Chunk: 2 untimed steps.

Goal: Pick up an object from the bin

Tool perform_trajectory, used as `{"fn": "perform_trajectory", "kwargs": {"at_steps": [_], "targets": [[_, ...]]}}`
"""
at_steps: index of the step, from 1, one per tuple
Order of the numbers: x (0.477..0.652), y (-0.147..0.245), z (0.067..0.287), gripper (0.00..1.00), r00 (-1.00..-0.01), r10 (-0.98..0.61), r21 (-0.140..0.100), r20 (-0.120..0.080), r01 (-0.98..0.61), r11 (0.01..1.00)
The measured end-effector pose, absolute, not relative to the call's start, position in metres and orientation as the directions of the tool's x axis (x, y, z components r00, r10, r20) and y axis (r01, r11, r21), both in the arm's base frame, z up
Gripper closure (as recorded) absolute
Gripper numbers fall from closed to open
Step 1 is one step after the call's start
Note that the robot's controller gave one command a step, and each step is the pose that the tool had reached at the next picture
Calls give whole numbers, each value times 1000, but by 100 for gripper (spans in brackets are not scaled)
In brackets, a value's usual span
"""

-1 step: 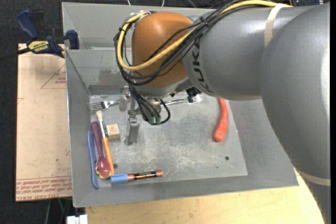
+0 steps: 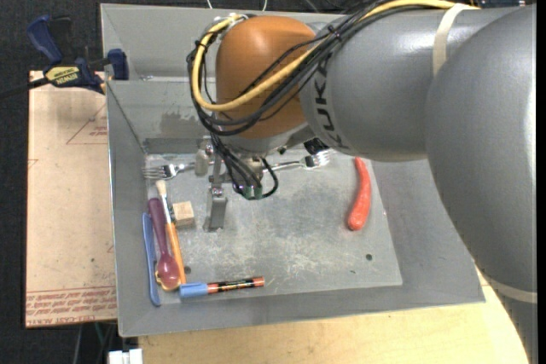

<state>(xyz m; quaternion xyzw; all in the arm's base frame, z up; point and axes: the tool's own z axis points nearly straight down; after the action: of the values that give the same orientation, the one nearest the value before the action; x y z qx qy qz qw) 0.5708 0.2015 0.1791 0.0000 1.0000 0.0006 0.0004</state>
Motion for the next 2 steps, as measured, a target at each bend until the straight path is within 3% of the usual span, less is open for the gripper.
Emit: {"fn": "perform_trajectory", "kwargs": {"at_steps": [1,2], "targets": [[640,231,71,0,-1000,-14,5,-1,-14,1000],[648,241,120,0,-999,-42,7,-16,-42,999]]}}
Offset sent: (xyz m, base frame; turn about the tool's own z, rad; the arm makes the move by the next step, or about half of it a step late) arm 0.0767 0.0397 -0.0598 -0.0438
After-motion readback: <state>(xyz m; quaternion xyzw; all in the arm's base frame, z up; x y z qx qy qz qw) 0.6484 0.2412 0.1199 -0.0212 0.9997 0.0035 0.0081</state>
